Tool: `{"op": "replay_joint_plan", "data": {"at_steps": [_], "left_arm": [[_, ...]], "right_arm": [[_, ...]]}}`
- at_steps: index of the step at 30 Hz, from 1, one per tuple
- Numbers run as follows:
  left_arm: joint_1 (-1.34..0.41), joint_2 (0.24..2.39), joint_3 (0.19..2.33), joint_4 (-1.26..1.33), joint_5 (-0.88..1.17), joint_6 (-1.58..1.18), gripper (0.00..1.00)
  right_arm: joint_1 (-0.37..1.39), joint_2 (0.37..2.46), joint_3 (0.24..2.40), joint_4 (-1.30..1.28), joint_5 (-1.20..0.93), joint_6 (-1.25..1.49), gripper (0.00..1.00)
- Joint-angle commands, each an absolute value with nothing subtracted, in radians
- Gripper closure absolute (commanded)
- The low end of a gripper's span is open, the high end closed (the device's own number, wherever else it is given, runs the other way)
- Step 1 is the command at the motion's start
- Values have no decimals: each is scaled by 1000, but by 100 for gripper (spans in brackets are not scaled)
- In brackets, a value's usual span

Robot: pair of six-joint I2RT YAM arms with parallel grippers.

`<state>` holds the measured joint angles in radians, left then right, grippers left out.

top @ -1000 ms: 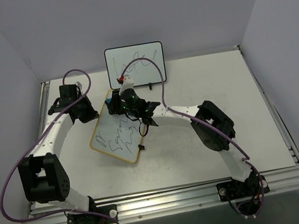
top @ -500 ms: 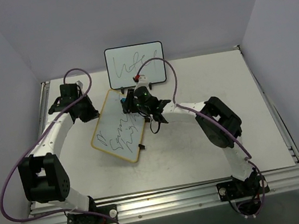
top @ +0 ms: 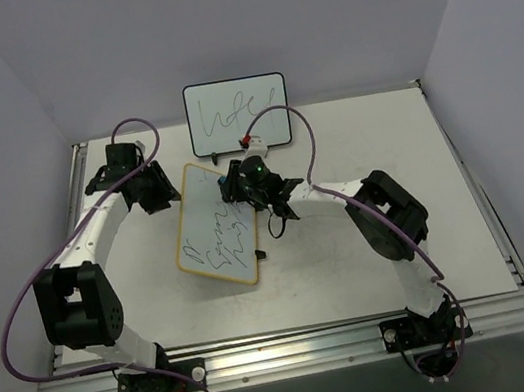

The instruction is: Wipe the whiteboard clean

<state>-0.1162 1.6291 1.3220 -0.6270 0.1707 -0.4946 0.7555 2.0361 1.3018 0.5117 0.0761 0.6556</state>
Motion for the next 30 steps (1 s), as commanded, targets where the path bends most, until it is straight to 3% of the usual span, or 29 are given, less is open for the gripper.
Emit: {"op": "replay_joint_plan", "data": {"at_steps": [1, 8, 17, 22, 30], "left_arm": [[-120, 1632, 1371, -620, 227, -532, 48], [-37, 1583, 1339, -591, 251, -571, 34], [-6, 1508, 1230, -459, 388, -601, 29], [-5, 1454, 1109, -345, 488, -641, 31], [-6, 1408, 973, -199, 583, -676, 50]], "right_arm": [[795, 2022, 1252, 383, 80, 637, 100], [795, 1993, 1233, 362, 112, 624, 100], [793, 1971, 1197, 368, 114, 624, 100], [793, 1953, 1172, 380, 100, 621, 100], [792, 1927, 1128, 402, 74, 614, 100]]}}
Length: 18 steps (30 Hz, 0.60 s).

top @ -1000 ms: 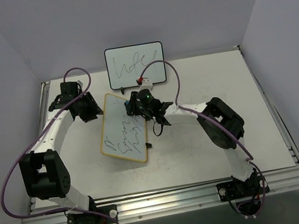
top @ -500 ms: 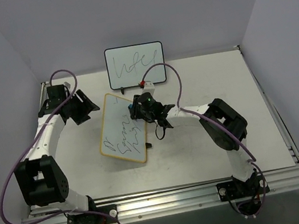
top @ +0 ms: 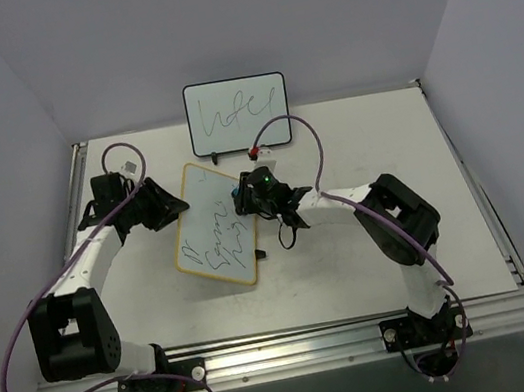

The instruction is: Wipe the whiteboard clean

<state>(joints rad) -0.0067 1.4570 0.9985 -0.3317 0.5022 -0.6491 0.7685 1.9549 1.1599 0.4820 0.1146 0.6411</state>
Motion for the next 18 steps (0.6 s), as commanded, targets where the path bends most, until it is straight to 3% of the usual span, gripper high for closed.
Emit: {"op": "replay_joint_plan", "data": {"at_steps": [1, 12, 18], "left_arm": [[-5, 1405, 963, -180, 587, -681, 52], [-5, 1377, 913, -86, 638, -695, 95], [-5, 1391, 976, -173, 630, -601, 98]], "right_arm": [[792, 1925, 1126, 403, 65, 612, 100], [787, 1933, 1146, 425, 20, 600, 100], [787, 1942, 1181, 420, 18, 597, 100]]}}
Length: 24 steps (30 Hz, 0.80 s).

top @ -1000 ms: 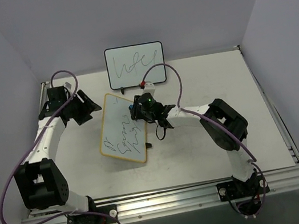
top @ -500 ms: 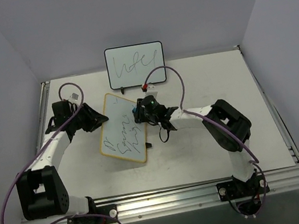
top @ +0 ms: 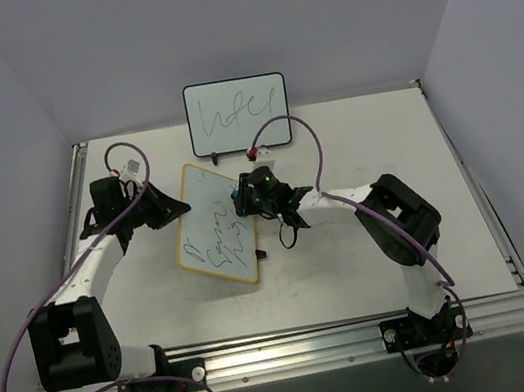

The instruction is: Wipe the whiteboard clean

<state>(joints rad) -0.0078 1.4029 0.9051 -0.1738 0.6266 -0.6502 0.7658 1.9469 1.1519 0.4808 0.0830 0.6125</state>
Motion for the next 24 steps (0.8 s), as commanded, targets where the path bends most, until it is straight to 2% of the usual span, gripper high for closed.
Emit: {"op": "replay_joint_plan", "data": {"at_steps": [1, 7, 9, 12, 15, 24], "left_arm": [[-6, 1391, 973, -169, 626, -592, 98], [-23, 1368, 902, -55, 586, -592, 98], [-41, 1350, 844, 73, 575, -601, 98], [-115, 1321, 763, 162, 453, -592, 98], [-184, 1338, 759, 166, 382, -543, 98], [-198, 1348, 716, 207, 341, -535, 98]], "right_arm": [[785, 1944, 1189, 420, 17, 597, 100], [785, 1948, 1230, 385, 18, 584, 100], [785, 1953, 1247, 374, 20, 581, 100], [785, 1957, 1258, 365, 17, 578, 100], [785, 1960, 1264, 350, 14, 575, 100], [781, 1956, 1304, 324, 18, 560, 100]]}}
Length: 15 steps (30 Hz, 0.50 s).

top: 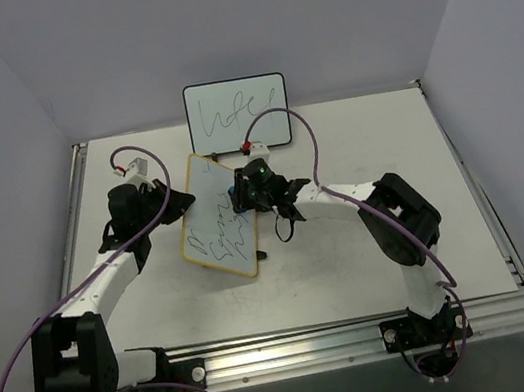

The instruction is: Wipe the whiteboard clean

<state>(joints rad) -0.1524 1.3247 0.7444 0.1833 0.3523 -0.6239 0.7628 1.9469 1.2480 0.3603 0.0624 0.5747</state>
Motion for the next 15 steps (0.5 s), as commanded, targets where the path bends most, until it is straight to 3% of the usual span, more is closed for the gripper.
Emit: {"op": "replay_joint_plan", "data": {"at_steps": [1, 15], "left_arm": [[-201, 1347, 716, 203, 330, -529, 98], [-281, 1344, 759, 94, 210, -428, 98]], "right_arm": [[779, 1963, 1336, 315, 17, 557, 100], [755, 2146, 1684, 245, -172, 598, 100]]}}
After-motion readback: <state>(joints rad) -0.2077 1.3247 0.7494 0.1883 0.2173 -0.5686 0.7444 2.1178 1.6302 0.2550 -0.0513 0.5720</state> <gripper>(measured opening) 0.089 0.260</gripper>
